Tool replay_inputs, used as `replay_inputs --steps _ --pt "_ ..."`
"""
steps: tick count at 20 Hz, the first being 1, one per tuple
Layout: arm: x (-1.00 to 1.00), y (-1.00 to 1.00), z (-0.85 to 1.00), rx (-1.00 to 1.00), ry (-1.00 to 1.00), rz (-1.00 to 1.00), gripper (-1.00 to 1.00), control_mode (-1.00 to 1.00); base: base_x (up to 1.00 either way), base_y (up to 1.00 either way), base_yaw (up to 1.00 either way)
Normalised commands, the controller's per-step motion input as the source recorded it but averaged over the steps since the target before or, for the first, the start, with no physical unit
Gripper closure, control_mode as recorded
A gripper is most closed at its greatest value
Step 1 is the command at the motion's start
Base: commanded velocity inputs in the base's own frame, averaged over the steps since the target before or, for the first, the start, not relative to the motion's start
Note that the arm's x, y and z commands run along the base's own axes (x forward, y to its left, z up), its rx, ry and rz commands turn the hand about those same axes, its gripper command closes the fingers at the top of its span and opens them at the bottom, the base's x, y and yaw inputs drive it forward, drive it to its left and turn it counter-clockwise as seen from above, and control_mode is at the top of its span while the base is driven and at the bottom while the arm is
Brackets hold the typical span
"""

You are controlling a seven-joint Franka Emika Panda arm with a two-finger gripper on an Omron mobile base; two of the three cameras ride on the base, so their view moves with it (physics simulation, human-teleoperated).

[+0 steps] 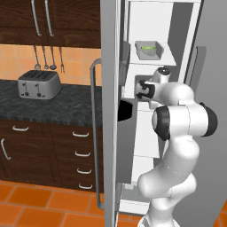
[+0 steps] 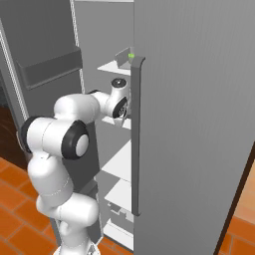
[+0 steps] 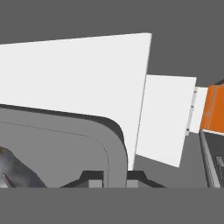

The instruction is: Take the meat container that has the fish and place it on the second highest rack of the freezer. Then take the vegetable container that has the lemon wedges and place it on the highest rack of the freezer.

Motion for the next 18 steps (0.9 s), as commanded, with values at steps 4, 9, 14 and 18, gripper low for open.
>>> replay_inputs --steps 4,9,14,18 --pt "0.28 -0.04 -0.29 0.0 0.0 -0.01 1.0 -1.0 0.0 0.0 0.0" --pt "0.42 -0.01 -0.03 0.0 0.08 -0.04 1.0 -1.0 0.0 0.0 0.0" --pt "0.44 0.0 -0.15 0.0 0.03 -0.02 1.0 -1.0 0.0 0.0 0.0" --pt "0.06 -0.11 -0.31 0.0 0.0 0.0 1.0 -1.0 0.0 0.0 0.0"
